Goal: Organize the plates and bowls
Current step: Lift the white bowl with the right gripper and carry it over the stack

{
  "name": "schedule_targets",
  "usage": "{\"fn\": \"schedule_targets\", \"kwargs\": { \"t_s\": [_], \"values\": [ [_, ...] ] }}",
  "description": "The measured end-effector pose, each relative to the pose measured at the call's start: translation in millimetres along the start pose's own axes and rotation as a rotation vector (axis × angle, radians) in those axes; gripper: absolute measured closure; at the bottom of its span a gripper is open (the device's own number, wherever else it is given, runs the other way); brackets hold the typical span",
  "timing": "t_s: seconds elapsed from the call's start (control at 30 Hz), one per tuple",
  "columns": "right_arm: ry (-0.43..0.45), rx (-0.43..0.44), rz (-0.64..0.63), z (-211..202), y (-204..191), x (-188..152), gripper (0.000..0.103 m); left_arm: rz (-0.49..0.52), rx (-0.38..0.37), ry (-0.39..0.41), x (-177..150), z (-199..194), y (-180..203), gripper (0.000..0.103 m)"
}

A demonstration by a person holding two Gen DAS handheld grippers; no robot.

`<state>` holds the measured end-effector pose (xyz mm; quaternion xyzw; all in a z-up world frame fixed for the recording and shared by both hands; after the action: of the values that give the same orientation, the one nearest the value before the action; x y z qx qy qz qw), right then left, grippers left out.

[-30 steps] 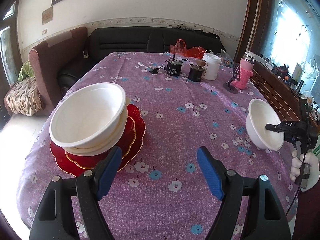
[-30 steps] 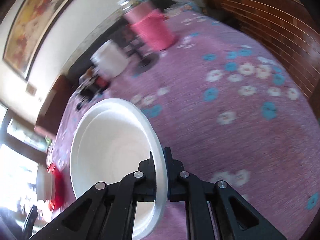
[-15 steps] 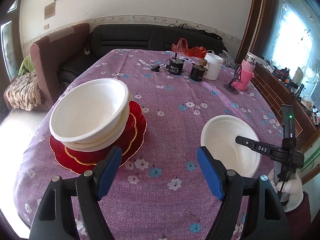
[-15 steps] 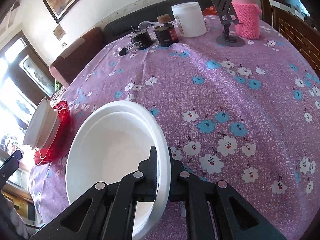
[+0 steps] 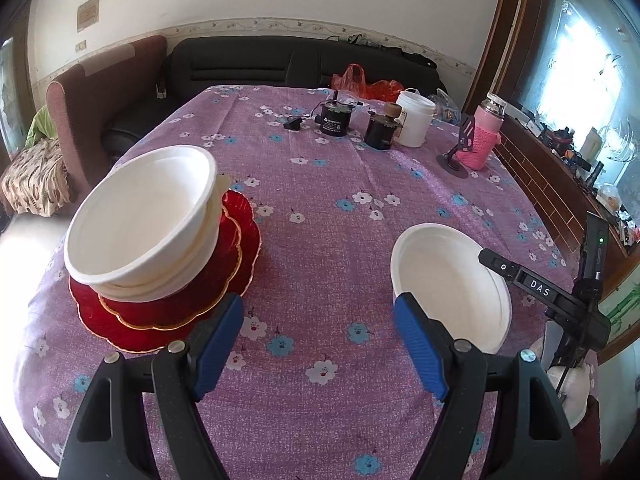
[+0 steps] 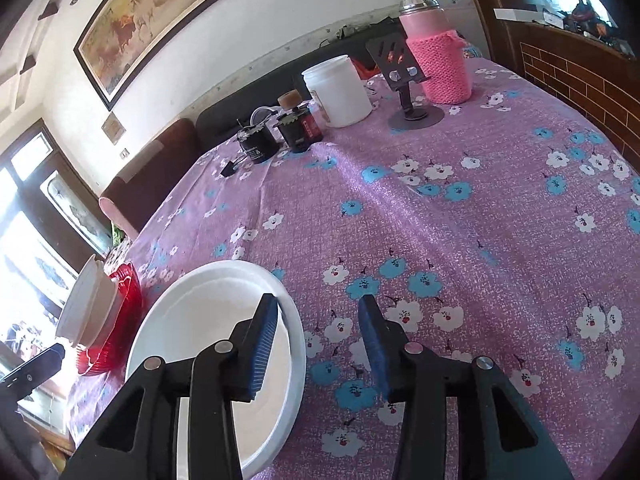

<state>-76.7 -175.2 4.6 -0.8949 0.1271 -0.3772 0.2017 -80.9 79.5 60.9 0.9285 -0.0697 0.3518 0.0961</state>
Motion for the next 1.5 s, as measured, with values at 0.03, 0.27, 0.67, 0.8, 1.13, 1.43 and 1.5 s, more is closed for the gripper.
{"fn": "schedule_targets", "kwargs": {
  "t_s": [0.03, 0.27, 0.67, 0.8, 1.13, 1.43, 1.5],
  "values": [
    [0.008, 0.0, 0.0, -2, 0, 0, 0.058, 0.006, -0.006, -0.008, 1, 4, 4, 0.026],
    [-0.011, 0.022, -0.022, -1, -6, -4, 0.058, -0.002, -0.038, -0.066, 6, 44, 25, 0.026],
    [-0.088, -0.042, -0.063, -11, -21, -28, 0.067, 0.026, -0.058, -0.196, 0, 112, 58, 0.059],
    [-0.12, -0.074, -0.065, -9, -23, -36, 0.08, 0.045, -0.076, -0.244, -7, 130, 69, 0.085],
    [-0.088, -0.058, -0.068, -28, -38, -36, 0.087, 0.079, -0.063, -0.148, -3, 80, 69, 0.091],
    [-0.025, 0.098, -0.231, -41, -162, 10, 0.087, 0.012, 0.07, 0.003, 43, -9, -18, 0.09],
    [-0.031, 0.134, -0.274, -33, -197, 17, 0.087, -0.018, 0.128, 0.032, 56, -23, -48, 0.09]
  ]
}}
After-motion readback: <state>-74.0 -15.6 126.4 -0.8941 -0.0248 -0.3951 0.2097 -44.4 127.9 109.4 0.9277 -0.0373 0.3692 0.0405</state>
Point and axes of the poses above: each gripper's, at about its wrist camera, not at the fingertips, and z roughly the way its jaws point, y to its right, x to its top, the point moved 5 cm from there along z, roughly the way its jaws point, and after that the axes turned 2 degrees about z, right-handed, at the moved point
